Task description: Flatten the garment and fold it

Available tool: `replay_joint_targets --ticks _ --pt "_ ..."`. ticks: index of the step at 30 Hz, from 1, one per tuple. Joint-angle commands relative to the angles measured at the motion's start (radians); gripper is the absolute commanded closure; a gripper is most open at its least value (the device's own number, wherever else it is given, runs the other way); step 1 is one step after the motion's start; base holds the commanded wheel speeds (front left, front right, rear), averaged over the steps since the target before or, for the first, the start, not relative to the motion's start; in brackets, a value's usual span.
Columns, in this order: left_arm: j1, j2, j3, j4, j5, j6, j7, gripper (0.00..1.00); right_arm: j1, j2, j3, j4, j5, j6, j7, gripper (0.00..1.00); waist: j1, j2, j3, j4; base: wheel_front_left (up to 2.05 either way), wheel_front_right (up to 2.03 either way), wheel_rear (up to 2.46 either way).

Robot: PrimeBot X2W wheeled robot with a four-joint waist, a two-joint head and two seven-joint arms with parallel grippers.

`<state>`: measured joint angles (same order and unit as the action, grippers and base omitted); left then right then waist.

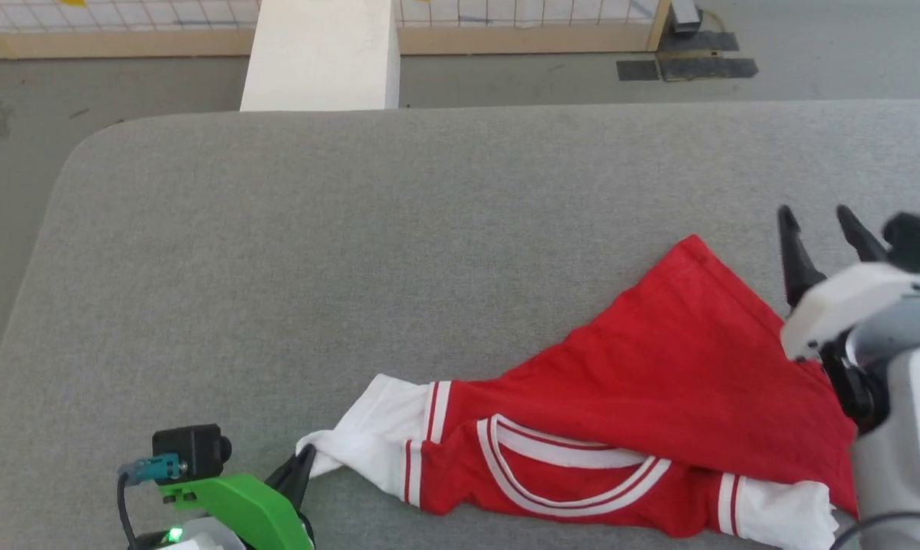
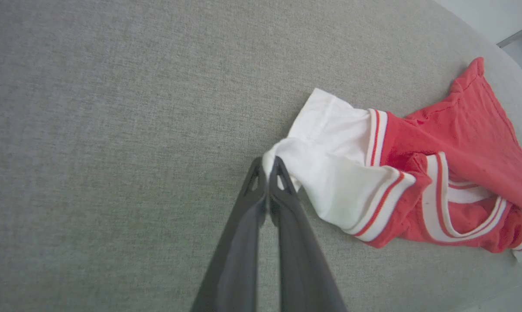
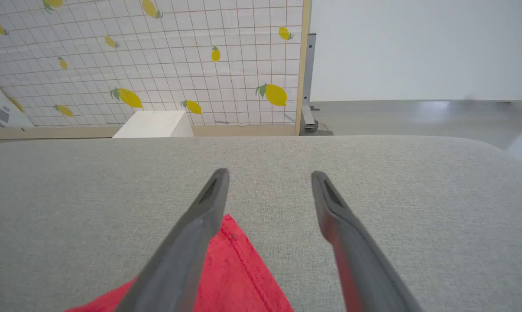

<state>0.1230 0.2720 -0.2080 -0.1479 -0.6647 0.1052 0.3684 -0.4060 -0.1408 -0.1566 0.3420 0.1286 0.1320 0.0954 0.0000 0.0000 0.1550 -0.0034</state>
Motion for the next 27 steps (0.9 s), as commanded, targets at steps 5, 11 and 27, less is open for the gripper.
replay_joint_targets --ticks 5,11,27 --pt "-0.044 -0.008 -0.010 0.015 -0.007 -0.016 -0.007 1.00 -0.148 -0.046 0.083 0.236 -0.006 -0.001 0.081 0.00 0.0000 0.0000 0.044 0.057 0.00 0.00 0.00" --pt "-0.069 -0.020 -0.024 0.028 -0.007 -0.024 -0.016 1.00 -0.280 -0.067 0.109 0.419 -0.073 -0.001 0.249 0.00 0.0000 0.0000 0.076 0.102 0.00 0.00 0.00" --pt "-0.101 -0.031 -0.038 0.060 -0.012 -0.035 -0.036 1.00 -0.402 -0.058 0.045 0.552 -0.197 -0.001 0.487 1.00 0.0000 0.0000 0.116 0.138 0.00 0.00 0.00"
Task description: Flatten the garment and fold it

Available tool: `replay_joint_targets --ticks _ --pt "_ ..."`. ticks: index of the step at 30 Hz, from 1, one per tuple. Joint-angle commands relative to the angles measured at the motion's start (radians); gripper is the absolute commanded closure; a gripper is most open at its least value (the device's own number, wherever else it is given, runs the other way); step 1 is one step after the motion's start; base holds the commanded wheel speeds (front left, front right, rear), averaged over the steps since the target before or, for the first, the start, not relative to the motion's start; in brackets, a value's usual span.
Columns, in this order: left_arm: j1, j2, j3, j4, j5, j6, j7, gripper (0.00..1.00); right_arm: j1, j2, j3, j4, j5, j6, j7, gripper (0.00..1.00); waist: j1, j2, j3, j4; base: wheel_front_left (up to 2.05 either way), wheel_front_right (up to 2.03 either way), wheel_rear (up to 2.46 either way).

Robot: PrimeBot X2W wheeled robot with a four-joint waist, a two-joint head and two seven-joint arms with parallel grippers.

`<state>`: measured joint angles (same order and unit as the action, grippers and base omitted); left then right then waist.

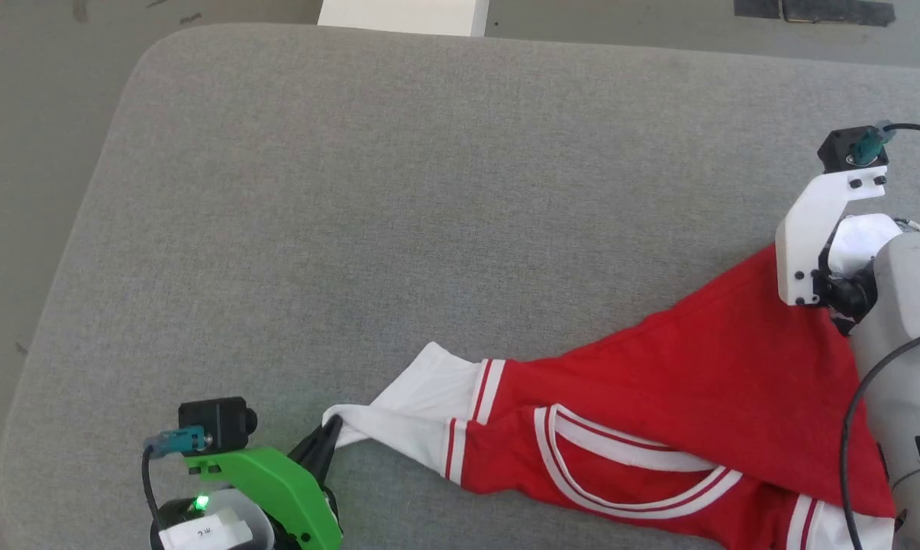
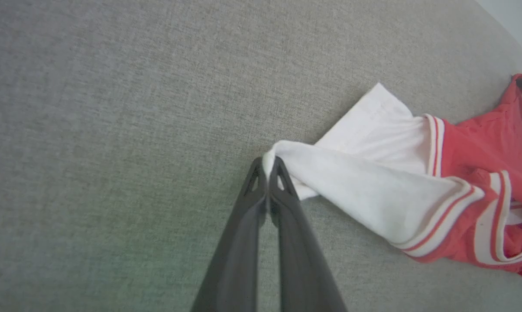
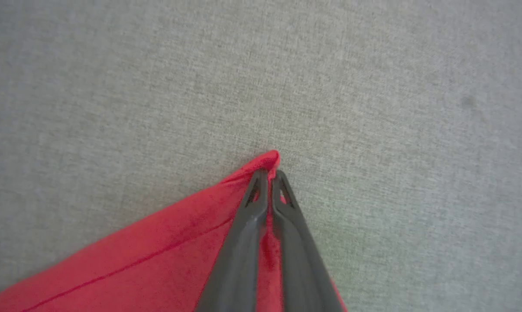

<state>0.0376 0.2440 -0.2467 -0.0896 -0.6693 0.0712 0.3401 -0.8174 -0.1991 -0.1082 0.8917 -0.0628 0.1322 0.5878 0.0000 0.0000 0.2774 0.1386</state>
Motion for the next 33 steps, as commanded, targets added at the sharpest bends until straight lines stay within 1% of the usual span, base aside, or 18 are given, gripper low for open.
replay_joint_targets --ticks 1,4,8,10,14,18,21,23,26,28,29,33 --pt "-0.016 -0.003 0.001 0.002 -0.007 -0.002 -0.010 1.00 0.016 0.003 -0.007 -0.007 -0.003 -0.002 -0.025 1.00 0.0000 0.0000 -0.011 -0.006 0.00 0.00 0.00" --pt "-0.010 -0.003 0.003 0.005 -0.009 0.000 -0.017 1.00 0.057 0.022 -0.014 -0.053 0.031 -0.002 -0.128 1.00 0.0000 0.0000 -0.038 -0.017 0.00 0.00 0.00" --pt "0.009 0.003 0.012 0.004 -0.010 0.006 -0.027 1.00 0.156 0.045 -0.037 -0.150 0.122 -0.002 -0.269 1.00 0.0000 0.0000 -0.082 -0.040 0.00 0.00 0.00" --pt "0.021 0.006 0.018 -0.001 -0.010 0.010 -0.034 1.00 0.227 0.054 -0.053 -0.218 0.171 -0.002 -0.318 1.00 0.0000 0.0000 -0.105 -0.054 0.00 0.00 0.00" --pt "0.038 0.016 0.037 -0.028 0.003 0.018 -0.068 1.00 0.398 0.076 -0.091 -0.397 0.257 -0.002 -0.353 1.00 0.0000 0.0000 -0.140 -0.085 0.00 0.00 0.00" --pt "0.029 0.030 0.053 -0.059 0.015 0.009 -0.104 1.00 0.569 0.105 -0.148 -0.602 0.309 -0.002 -0.324 1.00 0.0000 0.0000 -0.157 -0.116 0.00 0.00 0.00" --pt "0.000 0.038 0.067 -0.083 0.005 -0.013 -0.123 1.00 0.661 0.124 -0.171 -0.748 0.330 -0.002 -0.273 1.00 0.0000 0.0000 -0.164 -0.142 0.00 0.00 0.00" --pt "-0.035 0.048 0.076 -0.096 -0.004 -0.032 -0.129 1.00 0.692 0.130 -0.177 -0.828 0.336 -0.002 -0.231 1.00 0.0000 0.0000 -0.167 -0.158 0.00 0.00 0.00" --pt "-0.109 0.074 0.085 -0.104 -0.009 -0.061 -0.119 1.00 0.694 0.128 -0.175 -0.919 0.330 -0.002 -0.162 1.00 0.0000 0.0000 -0.167 -0.177 0.00 0.00 0.00" --pt "-0.174 0.100 0.080 -0.100 -0.001 -0.080 -0.095 1.00 0.669 0.107 -0.160 -0.959 0.324 -0.002 -0.114 1.00 0.0000 0.0000 -0.158 -0.189 0.00 0.00 0.00" --pt "-0.215 0.111 0.079 -0.095 0.002 -0.089 -0.081 1.00 0.647 0.091 -0.149 -0.974 0.321 -0.002 -0.086 1.00 0.0000 0.0000 -0.150 -0.195 0.00 0.00 0.00" --pt "-0.393 0.122 0.070 -0.059 -0.022 -0.116 -0.019 1.00 0.531 0.021 -0.119 -0.986 0.313 -0.002 0.003 1.00 0.0000 0.0000 -0.104 -0.201 0.00 0.00 0.00"
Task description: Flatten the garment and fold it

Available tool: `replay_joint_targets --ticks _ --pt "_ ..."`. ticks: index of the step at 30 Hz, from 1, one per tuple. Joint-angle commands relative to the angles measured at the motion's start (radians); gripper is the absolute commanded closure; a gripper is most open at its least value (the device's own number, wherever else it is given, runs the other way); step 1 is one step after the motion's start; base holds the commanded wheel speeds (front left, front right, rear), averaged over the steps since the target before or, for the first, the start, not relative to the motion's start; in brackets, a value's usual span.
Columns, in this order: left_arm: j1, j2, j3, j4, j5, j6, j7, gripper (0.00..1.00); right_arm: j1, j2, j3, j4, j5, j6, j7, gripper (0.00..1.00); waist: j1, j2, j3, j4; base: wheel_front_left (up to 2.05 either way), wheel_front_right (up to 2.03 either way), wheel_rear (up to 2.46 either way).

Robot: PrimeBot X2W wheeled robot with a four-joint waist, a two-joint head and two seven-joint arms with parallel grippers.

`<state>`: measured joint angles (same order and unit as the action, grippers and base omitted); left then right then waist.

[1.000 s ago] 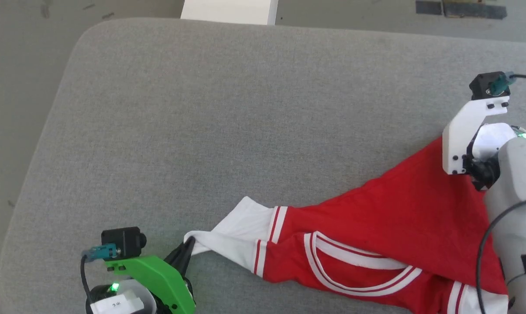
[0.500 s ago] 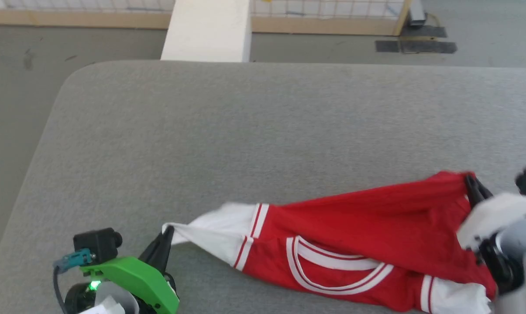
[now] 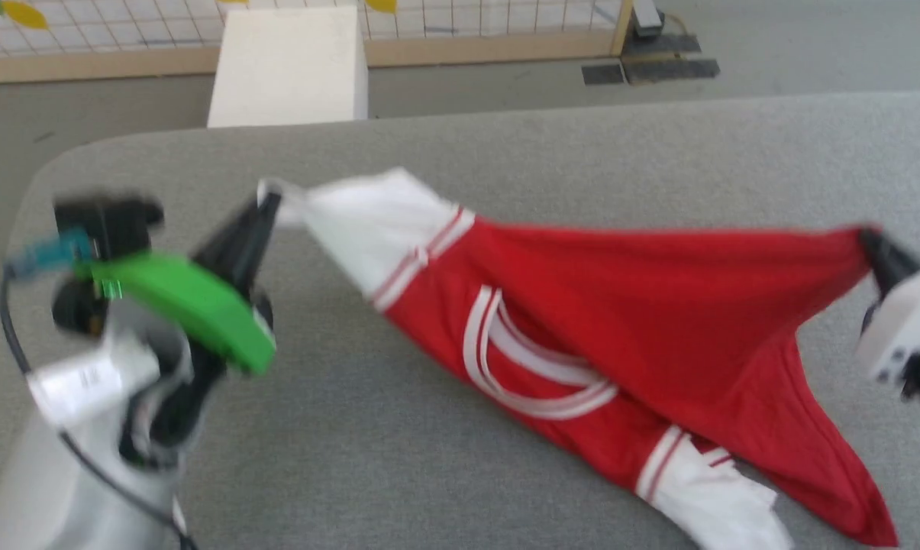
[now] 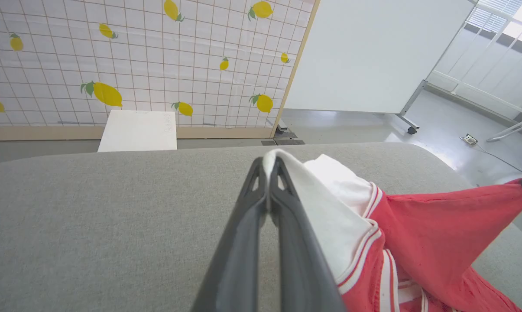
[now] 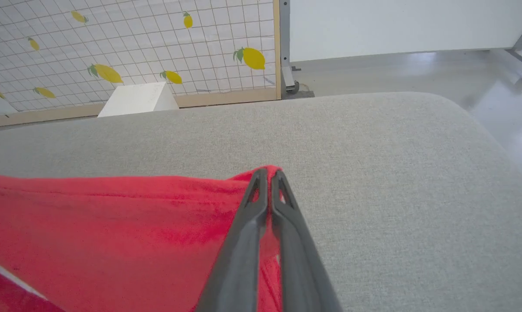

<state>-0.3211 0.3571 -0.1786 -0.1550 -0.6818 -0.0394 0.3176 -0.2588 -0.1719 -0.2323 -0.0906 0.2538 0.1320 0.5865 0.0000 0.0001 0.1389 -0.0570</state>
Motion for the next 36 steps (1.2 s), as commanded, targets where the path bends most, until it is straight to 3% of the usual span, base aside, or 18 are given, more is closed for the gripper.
replay_joint_targets --ticks 1,12,22,28,36 --pt "-0.077 0.013 0.002 0.020 -0.013 -0.010 0.018 1.00 -0.062 -0.020 0.012 -0.004 -0.004 -0.001 0.020 1.00 0.0000 -0.0001 0.050 -0.007 0.00 0.00 0.00" --pt "-0.653 0.048 0.051 0.222 0.065 0.006 0.009 1.00 -0.603 -0.125 0.118 0.161 -0.076 -0.001 0.090 1.00 0.0000 -0.0001 0.285 -0.041 0.00 0.00 0.00" --pt "-1.080 0.031 0.142 0.363 0.097 0.035 -0.195 1.00 -1.008 -0.085 0.110 0.326 -0.214 -0.001 -0.057 1.00 0.0000 -0.0001 0.410 -0.072 0.00 0.00 0.00" --pt "-1.156 0.030 0.134 0.409 0.133 -0.006 -0.338 1.00 -1.088 -0.060 0.085 0.394 -0.254 -0.001 -0.173 1.00 0.0000 -0.0001 0.410 -0.068 0.00 0.00 0.00" --pt "-0.914 0.092 0.035 0.576 0.188 -0.057 -0.325 1.00 -0.906 -0.062 0.112 0.511 -0.231 -0.001 -0.257 1.00 0.0000 -0.0001 0.338 -0.044 0.00 0.00 0.00"
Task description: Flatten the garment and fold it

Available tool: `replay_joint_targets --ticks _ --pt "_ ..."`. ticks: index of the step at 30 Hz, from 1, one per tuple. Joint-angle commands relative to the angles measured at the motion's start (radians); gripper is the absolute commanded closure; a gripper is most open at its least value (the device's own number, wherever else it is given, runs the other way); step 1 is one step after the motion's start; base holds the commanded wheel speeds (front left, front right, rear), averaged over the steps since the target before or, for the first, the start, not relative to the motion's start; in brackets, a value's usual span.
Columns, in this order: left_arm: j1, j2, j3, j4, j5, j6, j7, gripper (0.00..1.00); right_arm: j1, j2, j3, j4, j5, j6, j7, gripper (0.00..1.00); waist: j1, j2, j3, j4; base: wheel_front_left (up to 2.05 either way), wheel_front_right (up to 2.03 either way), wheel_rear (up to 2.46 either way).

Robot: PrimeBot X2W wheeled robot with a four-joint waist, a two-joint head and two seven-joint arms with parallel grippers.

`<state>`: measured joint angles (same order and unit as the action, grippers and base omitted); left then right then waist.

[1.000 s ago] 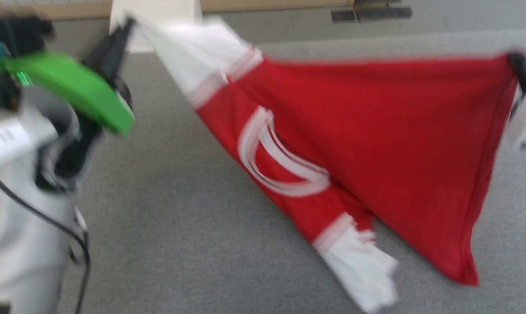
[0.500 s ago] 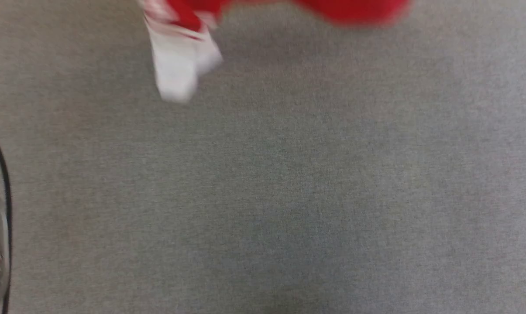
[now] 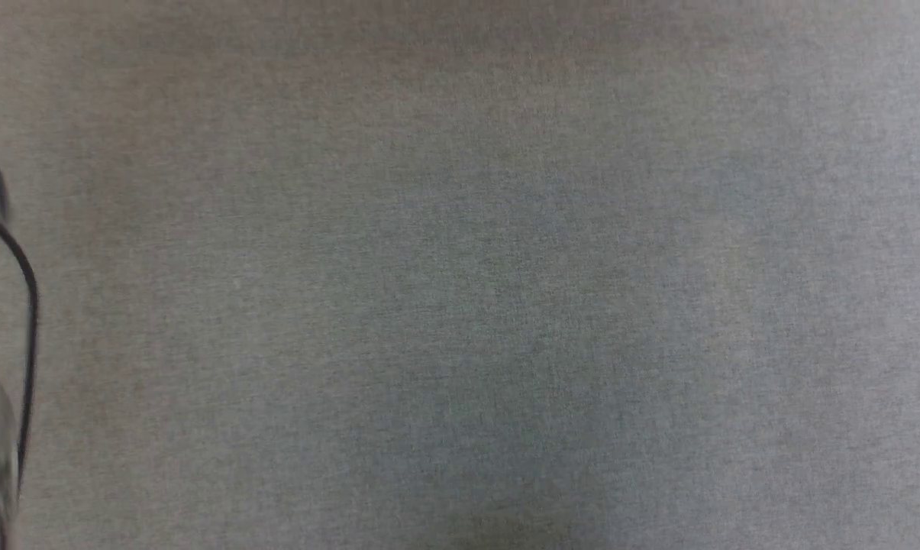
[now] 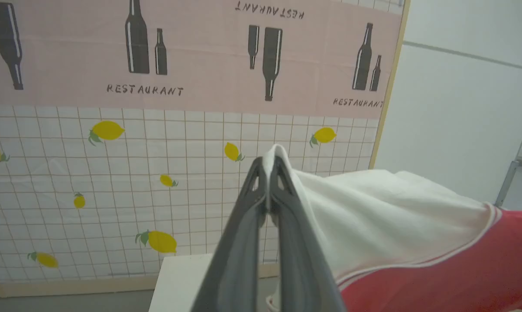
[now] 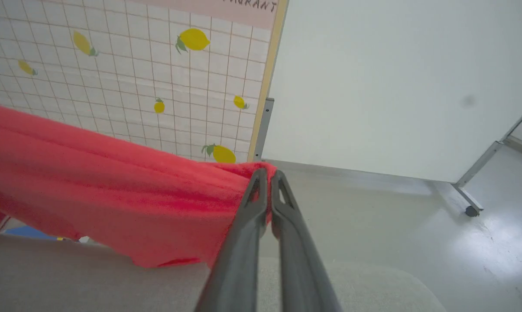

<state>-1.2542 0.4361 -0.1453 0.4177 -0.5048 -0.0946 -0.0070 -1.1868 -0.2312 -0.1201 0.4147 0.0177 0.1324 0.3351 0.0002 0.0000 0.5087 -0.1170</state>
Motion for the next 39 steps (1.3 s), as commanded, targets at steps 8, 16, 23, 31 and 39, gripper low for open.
replay_joint_targets --ticks 8,16,23,31,39 --pt "0.495 0.044 -0.126 0.137 -0.072 -0.031 0.187 1.00 0.406 0.007 0.098 0.109 0.157 -0.002 -0.052 1.00 -0.0002 0.0000 -0.195 0.052 0.00 0.00 0.00" --pt "0.887 0.075 -0.180 -0.025 -0.198 -0.027 0.357 1.00 0.717 0.000 0.111 0.029 0.244 -0.002 -0.061 1.00 -0.0002 0.0000 -0.319 0.068 0.00 0.00 0.00" --pt "1.232 0.075 -0.156 -0.284 -0.269 0.101 0.397 1.00 0.976 0.031 0.010 -0.116 0.252 -0.002 -0.034 1.00 -0.0002 0.0000 -0.363 0.068 0.00 0.00 0.00" --pt "1.470 0.064 -0.164 -0.504 -0.273 0.216 0.405 1.00 1.225 0.120 -0.120 -0.271 0.201 -0.002 0.050 1.00 -0.0002 0.0000 -0.375 0.087 0.00 0.00 0.00" --pt "1.468 0.046 -0.210 -0.563 -0.142 0.227 0.273 1.00 1.335 0.175 -0.167 -0.343 0.211 -0.002 0.012 1.00 -0.0002 0.0000 -0.371 0.099 0.00 0.00 0.00"
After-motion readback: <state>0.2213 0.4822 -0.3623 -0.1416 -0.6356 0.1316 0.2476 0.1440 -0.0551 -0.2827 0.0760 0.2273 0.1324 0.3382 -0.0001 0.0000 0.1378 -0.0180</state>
